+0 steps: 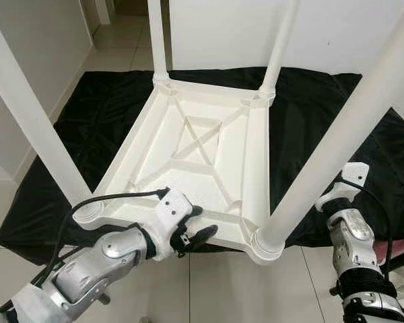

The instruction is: Building children table

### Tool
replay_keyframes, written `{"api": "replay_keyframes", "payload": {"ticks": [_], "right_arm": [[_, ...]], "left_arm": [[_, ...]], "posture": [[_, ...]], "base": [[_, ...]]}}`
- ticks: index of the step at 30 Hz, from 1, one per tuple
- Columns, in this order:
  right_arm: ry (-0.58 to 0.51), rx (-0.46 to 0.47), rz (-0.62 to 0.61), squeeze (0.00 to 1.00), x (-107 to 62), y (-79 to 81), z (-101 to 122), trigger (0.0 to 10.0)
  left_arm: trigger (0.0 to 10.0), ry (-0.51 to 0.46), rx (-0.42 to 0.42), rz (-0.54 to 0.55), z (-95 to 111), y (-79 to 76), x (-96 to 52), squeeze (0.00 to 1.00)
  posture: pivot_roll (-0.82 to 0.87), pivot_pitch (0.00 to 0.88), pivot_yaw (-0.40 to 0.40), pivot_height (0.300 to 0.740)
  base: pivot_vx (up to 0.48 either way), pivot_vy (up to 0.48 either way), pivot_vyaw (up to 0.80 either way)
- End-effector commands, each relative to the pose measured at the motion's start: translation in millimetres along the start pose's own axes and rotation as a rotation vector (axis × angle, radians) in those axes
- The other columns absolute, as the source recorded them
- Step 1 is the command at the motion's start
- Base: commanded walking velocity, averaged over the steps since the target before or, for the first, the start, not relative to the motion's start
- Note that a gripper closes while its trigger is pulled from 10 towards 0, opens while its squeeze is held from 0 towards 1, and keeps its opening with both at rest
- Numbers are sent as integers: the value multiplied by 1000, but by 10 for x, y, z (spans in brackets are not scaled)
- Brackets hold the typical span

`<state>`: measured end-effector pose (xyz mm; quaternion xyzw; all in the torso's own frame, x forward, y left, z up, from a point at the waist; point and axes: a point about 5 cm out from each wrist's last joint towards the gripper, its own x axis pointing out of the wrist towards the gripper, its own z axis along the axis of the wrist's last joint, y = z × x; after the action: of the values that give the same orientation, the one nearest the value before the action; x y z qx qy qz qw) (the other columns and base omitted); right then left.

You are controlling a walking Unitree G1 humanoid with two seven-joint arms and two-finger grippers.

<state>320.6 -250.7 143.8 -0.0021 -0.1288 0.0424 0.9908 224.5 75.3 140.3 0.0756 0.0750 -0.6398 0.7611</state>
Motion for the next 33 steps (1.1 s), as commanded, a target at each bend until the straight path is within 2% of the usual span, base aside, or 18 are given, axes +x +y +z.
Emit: {"api": "replay_keyframes", "payload": {"ticks": [1,4,9,12,18,20,24,29,33], "right_arm": [[7,24,-3,0,-21,11,-19,10000],[13,26,7,0,-19,23,-16,10000],[19,25,7,0,-19,19,-14,10000],[20,25,6,0,-15,26,-6,10000],[22,29,5,0,-7,43,-4,10000],[18,35,2,0,0,62,-3,10000],[8,44,-2,0,2,71,7,10000],[-11,59,18,0,-39,52,44,10000],[-14,59,37,0,-61,40,56,10000]], "left_arm": [[10000,29,18,-82,-39,-52,8,0],[10000,78,33,-71,-120,-42,11,0],[10000,82,42,-44,-126,-21,23,0],[10000,98,78,31,-151,75,88,0],[10000,109,102,52,-174,175,120,0],[10000,143,136,93,-208,271,160,0],[10000,152,152,135,-208,354,204,0],[10000,168,190,244,-219,548,318,0],[10000,178,196,270,-235,597,349,0]], "posture": [[-38,78,16,740],[-36,74,10,740],[-36,73,9,740],[-38,69,9,740],[-40,65,10,740],[-44,59,14,740],[-49,56,18,740],[-59,50,21,740],[-59,50,21,740]], "base": [[0,0,0],[0,0,0],[0,0,0],[0,0,0],[0,0,0],[0,0,0],[0,0,0],[0,0,0],[0,0,0]]}}
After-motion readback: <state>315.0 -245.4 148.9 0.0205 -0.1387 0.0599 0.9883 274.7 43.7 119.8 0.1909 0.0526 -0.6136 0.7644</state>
